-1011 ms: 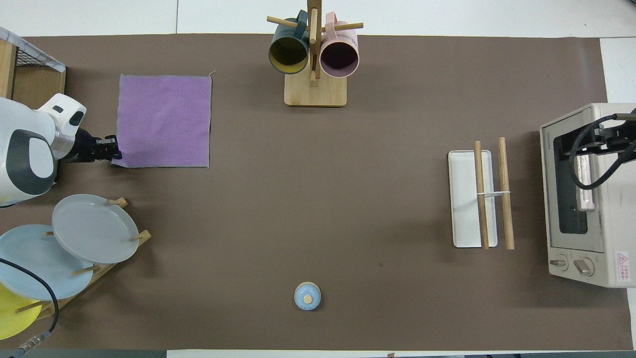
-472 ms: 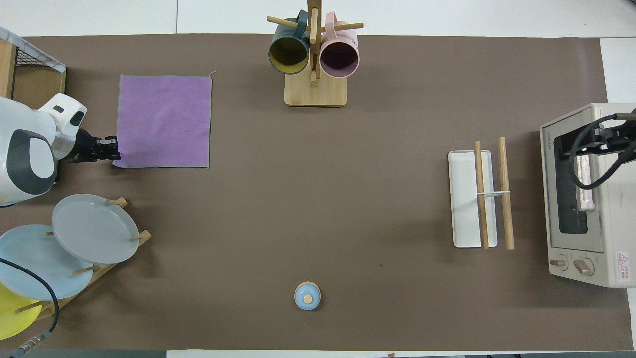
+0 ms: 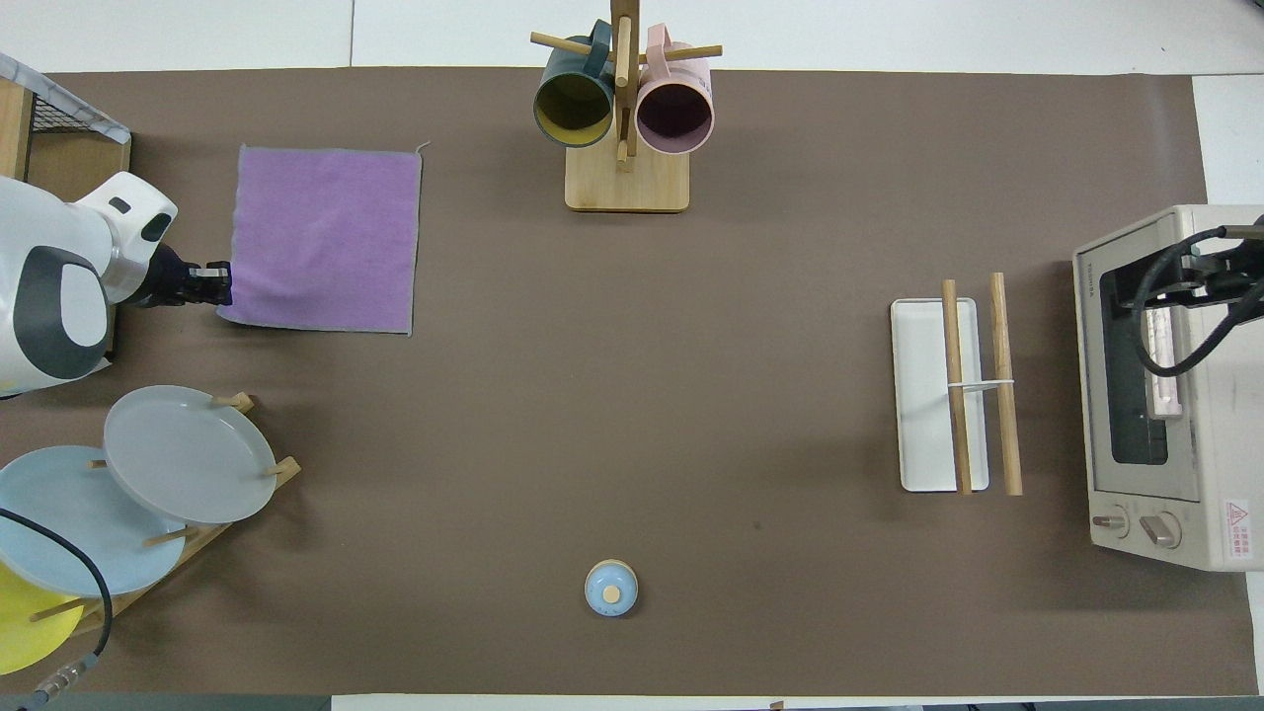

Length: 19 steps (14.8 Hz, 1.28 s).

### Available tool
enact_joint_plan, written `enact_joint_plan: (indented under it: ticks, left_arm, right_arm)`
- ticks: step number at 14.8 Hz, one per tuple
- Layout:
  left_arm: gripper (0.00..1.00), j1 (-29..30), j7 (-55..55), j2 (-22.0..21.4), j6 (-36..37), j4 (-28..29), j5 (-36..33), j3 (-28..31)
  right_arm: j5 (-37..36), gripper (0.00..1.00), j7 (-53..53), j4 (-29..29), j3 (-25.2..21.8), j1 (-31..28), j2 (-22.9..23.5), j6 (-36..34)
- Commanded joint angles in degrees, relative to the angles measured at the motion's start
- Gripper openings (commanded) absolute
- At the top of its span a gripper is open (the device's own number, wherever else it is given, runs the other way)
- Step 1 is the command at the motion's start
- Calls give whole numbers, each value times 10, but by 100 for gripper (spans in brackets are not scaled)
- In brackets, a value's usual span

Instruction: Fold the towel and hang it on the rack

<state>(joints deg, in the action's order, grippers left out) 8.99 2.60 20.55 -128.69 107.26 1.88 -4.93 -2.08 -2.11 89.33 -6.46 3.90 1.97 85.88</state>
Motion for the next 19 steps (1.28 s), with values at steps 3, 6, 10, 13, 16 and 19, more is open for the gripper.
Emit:
enact_joint_plan:
  ticks: [3,6,10,13,16,19]
  left_arm:
    - [0,-133,30,-47,63,-42,-135,2]
    - [0,-231,28,-46,48,-8,-189,2]
    - [0,-268,-13,-17,7,29,-231,2]
    - [0,-267,-35,-18,8,31,-226,0]
    - [100,-267,-88,-22,11,31,-216,-1]
    - [100,-249,-73,-38,28,23,-149,-1]
  right_arm:
    - [12,100,8,15,1,-5,-13,3]
    - [12,100,8,15,1,-5,-13,3]
    - [12,100,8,15,1,-5,-13,3]
    - [12,100,8,15,1,-5,-13,3]
    - [12,100,8,15,1,-5,-13,3]
    - [12,100,8,15,1,-5,-13,2]
